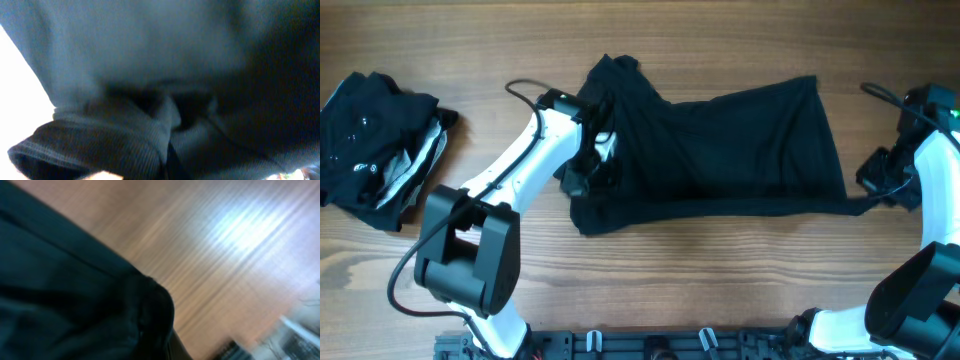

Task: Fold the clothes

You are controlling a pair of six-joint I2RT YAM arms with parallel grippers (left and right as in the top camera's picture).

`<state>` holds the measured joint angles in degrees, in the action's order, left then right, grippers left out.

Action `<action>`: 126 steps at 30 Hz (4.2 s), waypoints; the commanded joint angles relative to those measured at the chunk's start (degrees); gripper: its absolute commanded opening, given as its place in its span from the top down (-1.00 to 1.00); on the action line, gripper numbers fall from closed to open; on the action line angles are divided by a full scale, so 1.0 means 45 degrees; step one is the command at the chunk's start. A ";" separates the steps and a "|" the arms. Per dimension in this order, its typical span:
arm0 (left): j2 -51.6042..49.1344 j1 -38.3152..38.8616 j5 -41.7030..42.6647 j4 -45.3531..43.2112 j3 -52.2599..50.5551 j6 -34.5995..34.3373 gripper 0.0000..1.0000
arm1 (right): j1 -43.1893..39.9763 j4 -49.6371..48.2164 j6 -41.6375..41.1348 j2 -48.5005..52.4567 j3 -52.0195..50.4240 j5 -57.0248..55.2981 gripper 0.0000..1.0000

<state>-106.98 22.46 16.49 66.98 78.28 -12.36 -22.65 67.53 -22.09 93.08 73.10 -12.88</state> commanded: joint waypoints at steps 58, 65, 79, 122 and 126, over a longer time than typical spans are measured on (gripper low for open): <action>0.0874 -0.4682 -0.0136 -0.8592 0.0277 0.1049 -0.44 | 0.1302 -0.4206 0.3910 0.1384 0.1948 0.5731 -0.93; -0.1088 -0.4099 -0.0087 -1.2779 0.0282 0.0976 -0.32 | 0.2414 -0.6703 0.3351 0.2127 0.1943 0.5542 -0.99; -0.1831 -0.3395 0.0865 -1.1477 0.0272 0.0986 -0.39 | 0.2545 -1.0321 0.2871 0.6421 0.1909 0.5989 -0.30; -0.3322 -0.2764 -0.0787 -1.0307 -0.0568 0.0981 -0.22 | 0.2132 -0.8670 0.3303 0.5552 0.3507 0.3478 -0.72; -0.3322 -0.2769 -0.0787 -1.0307 -0.0568 0.0986 -0.24 | 0.2123 -0.6067 0.4299 0.5037 0.3376 0.3133 -0.43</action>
<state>-120.29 10.20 16.78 19.92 77.95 -8.62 -12.86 37.10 -6.59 117.67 88.03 1.85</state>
